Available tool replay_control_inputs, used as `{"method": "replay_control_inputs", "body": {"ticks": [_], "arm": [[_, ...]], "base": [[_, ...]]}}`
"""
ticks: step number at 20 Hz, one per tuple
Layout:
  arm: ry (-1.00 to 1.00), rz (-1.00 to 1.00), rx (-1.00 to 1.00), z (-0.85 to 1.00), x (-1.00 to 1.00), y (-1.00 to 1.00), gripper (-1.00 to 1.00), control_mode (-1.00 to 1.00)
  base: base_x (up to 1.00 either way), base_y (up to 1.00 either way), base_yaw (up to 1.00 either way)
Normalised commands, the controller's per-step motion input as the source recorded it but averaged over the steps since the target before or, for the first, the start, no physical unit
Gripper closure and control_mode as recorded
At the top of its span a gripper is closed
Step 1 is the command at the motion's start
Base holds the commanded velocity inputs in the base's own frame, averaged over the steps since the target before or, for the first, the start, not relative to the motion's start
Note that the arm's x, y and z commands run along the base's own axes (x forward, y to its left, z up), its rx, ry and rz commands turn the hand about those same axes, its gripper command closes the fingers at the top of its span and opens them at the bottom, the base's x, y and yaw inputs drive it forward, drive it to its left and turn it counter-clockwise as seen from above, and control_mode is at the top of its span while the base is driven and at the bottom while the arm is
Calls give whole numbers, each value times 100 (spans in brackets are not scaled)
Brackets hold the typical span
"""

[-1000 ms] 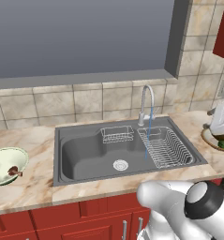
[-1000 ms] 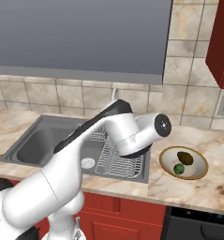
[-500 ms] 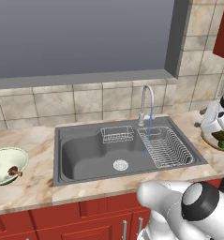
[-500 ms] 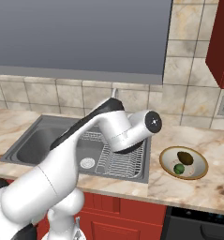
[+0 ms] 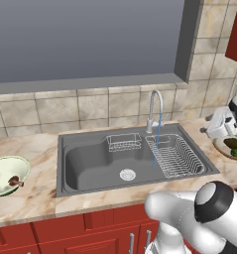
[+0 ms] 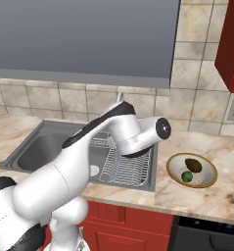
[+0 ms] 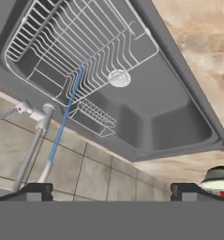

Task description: Pick the avocados from the sink and place them in one bowl. Place the mushroom in the other bowl. Then turn off the sink faucet.

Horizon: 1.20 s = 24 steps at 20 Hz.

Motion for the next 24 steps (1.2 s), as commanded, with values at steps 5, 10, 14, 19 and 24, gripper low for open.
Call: {"method": "replay_control_inputs", "body": {"ticks": [5, 10, 14, 19, 24], "arm": [[2, 5, 7, -10, 24, 0, -100, -100], [2, 5, 6, -11, 21, 0, -100, -100], [1, 5, 5, -14, 18, 0, -100, -100], [0, 5, 5, -14, 19, 0, -100, -100], [0, 5, 5, -13, 20, 0, -100, -100]], "base": [[0, 0, 0], [0, 0, 0], [0, 0, 0], [0, 0, 0], [0, 0, 0]]}}
